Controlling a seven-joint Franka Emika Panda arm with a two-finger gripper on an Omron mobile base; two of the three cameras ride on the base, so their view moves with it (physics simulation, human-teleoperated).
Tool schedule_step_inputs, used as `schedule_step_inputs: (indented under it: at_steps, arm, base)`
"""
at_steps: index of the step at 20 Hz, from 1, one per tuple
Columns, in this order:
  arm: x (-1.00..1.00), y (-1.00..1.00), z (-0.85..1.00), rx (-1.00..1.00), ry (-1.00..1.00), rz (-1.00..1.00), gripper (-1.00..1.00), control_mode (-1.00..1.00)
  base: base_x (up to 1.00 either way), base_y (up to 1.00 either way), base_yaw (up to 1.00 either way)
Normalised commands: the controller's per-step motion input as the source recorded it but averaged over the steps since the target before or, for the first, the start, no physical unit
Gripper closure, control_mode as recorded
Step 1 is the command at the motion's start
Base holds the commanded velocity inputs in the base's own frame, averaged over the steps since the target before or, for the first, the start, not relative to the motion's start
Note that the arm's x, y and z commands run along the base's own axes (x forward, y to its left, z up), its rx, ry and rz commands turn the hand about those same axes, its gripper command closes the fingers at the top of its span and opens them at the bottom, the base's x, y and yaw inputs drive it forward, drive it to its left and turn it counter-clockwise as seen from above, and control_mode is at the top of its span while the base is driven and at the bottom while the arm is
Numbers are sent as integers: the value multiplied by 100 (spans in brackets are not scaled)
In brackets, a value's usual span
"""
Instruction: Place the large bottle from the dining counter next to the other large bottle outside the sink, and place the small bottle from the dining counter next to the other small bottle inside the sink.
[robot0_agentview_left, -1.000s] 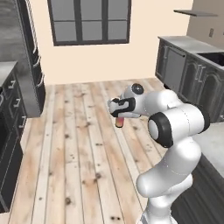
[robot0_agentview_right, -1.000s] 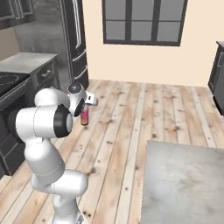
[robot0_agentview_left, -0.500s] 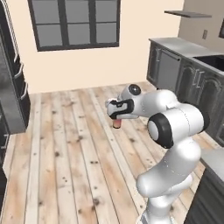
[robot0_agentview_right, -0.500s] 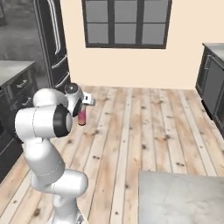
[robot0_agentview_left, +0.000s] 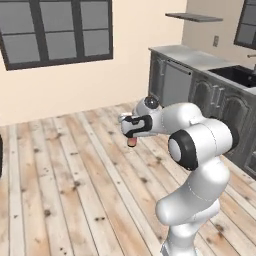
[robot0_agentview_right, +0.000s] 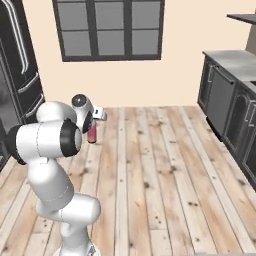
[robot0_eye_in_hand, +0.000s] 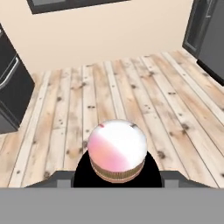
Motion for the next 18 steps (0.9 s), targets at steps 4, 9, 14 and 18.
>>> schedule_step_inputs:
  at_steps: [4,9,14,18]
  arm:
    - [0,0,0,0,0,0,100,100]
    - [0,0,0,0,0,0,100,100]
    - [0,0,0,0,0,0,100,100]
    - [0,0,0,0,0,0,100,100]
  base:
    - [86,18,-35]
    - [80,20,-35]
    - [76,16,-35]
    - [72,12,-35]
